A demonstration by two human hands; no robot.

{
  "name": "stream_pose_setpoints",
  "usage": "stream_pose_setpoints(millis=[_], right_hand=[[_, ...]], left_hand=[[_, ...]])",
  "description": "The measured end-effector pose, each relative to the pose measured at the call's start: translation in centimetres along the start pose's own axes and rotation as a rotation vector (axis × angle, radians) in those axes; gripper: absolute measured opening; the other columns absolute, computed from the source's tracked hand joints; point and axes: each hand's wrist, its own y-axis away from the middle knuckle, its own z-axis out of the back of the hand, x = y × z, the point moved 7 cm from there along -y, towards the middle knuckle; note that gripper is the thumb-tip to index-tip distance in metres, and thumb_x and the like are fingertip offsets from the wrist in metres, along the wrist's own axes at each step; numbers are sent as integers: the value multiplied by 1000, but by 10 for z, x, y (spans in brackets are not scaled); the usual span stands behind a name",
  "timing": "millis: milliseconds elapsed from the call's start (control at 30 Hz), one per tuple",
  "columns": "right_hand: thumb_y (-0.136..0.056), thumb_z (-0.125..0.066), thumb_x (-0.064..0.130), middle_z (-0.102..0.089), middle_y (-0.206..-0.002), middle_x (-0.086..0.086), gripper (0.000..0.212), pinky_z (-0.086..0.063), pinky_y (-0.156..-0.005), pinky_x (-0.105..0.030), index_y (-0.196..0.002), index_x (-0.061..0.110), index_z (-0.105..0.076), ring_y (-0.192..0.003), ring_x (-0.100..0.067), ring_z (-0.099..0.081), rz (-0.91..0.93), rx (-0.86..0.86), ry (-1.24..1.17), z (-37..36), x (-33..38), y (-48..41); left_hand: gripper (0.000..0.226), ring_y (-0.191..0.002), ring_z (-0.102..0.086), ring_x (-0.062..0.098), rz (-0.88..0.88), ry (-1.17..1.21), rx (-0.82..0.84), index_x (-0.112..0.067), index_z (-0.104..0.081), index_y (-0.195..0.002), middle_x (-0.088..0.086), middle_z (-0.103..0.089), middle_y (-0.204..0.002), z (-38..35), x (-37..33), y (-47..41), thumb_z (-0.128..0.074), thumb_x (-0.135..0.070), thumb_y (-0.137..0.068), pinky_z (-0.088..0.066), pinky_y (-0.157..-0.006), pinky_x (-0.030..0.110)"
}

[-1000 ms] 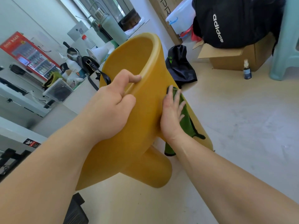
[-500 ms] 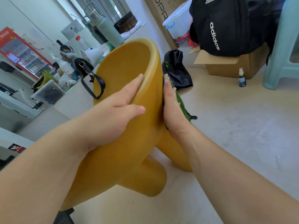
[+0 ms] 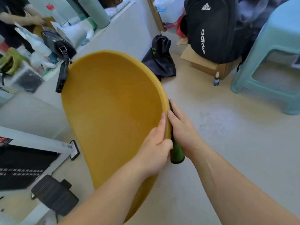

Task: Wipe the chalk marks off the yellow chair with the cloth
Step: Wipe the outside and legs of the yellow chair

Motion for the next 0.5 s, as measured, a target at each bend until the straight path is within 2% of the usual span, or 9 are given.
stream_pose_setpoints(millis=[67, 100, 200, 267, 333, 400, 467, 500], right_hand=[[-109, -44, 26, -42, -153, 24, 50, -40, -105, -12, -158, 35, -35, -131, 7, -45, -24, 1, 85, 8, 15, 6], [-109, -45, 23, -41, -154, 23, 51, -39, -102, -9, -158, 33, -35, -131, 8, -45, -30, -2, 140, 12, 23, 8], [-108, -44, 14, -37, -160, 16, 51, -28, -122, -23, -157, 27, -38, -146, 1, -33, -36, -3, 271, 24, 39, 11], [-107, -42, 10, -32, -164, 15, 53, -21, -126, -29, -157, 27, -38, -151, -2, -26, -47, 9, 359, 30, 44, 9], [-107, -40, 8, -28, -166, 13, 54, -18, -127, -29, -157, 28, -39, -154, -4, -22, -41, 18, 437, 35, 48, 5], [-106, -39, 6, -27, -167, 11, 54, -17, -125, -24, -156, 26, -40, -155, -7, -21, -26, 31, 505, 42, 54, 1], [-105, -38, 6, -25, -167, 11, 56, -17, -125, -25, -157, 25, -38, -156, -10, -20, -26, 49, 560, 48, 60, -1], [-104, -38, 7, -23, -167, 12, 58, -17, -126, -29, -158, 26, -36, -156, -13, -18, -31, 58, 591, 51, 63, -1]], left_hand=[[84, -102, -30, -32, 41, 115, -2, -41, -5, -155, -25, -27, -130, -3, -10, 0, -36, -28, -78, -26, -87, 6], [84, -103, -31, -30, 62, 159, -1, -41, -7, -155, -24, -28, -130, -5, -15, 0, -35, -29, -77, -27, -90, 8], [83, -130, -24, -9, 110, 283, 6, -43, -10, -154, -21, -27, -148, -11, -28, -4, -35, -31, -75, -25, -113, 25], [81, -139, -24, -2, 140, 359, 32, -48, -11, -153, -20, -23, -156, -14, -37, -7, -34, -30, -77, -26, -117, 35], [77, -139, -35, 8, 162, 425, 60, -51, -13, -151, -22, -29, -155, -17, -47, -12, -32, -27, -81, -40, -106, 34], [74, -128, -48, 9, 190, 484, 71, -53, -18, -150, -23, -41, -147, -18, -57, -18, -31, -24, -83, -47, -84, 25], [60, -119, -57, 8, 234, 554, 57, -56, -36, -141, -19, -55, -133, -19, -65, -28, -30, -22, -91, -51, -77, 27], [52, -118, -60, 11, 269, 615, 54, -59, -50, -127, -15, -60, -125, -21, -69, -34, -30, -23, -95, -55, -80, 34]])
